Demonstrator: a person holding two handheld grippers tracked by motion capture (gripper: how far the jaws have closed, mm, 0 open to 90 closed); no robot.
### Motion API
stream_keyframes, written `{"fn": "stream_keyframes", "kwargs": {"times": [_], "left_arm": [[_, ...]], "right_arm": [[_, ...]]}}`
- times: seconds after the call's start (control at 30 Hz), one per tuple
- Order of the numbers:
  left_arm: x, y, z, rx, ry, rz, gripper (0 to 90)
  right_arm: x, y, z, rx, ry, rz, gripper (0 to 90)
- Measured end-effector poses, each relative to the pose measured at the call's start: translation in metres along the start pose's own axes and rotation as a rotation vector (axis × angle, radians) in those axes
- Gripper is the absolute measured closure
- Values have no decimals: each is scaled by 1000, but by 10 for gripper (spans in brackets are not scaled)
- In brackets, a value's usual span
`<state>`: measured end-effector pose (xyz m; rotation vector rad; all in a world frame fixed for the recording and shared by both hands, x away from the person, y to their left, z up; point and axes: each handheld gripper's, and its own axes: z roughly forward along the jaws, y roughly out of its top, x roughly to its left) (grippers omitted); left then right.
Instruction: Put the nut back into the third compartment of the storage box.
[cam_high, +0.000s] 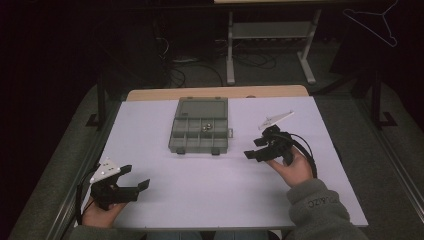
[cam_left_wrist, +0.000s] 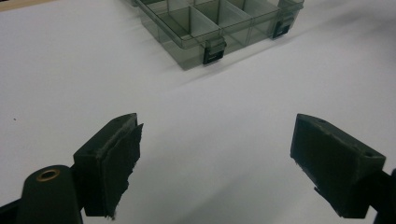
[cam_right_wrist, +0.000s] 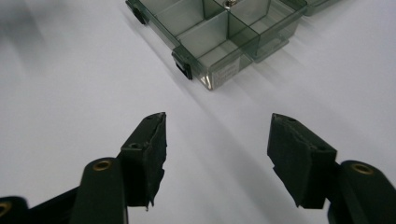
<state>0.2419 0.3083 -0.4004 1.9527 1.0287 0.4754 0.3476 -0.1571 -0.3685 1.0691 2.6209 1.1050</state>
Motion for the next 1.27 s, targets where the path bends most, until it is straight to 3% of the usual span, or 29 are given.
{"fn": "stream_keyframes", "kwargs": {"times": [0.3, 0.63, 1.0, 1.27], "left_arm": [[-2, 0, -1, -6, -6, 1, 152], [-3, 0, 0, -16, -23, 8, 151], [-4, 0, 0, -8, -28, 14, 151], [-4, 1, 1, -5, -33, 21, 151]], "right_arm": [[5, -33, -16, -50, -2, 39, 319], [16, -63, -23, -81, -28, 68, 260], [18, -84, -28, -121, -47, 101, 212], [19, -90, -35, -158, -59, 92, 187]]}}
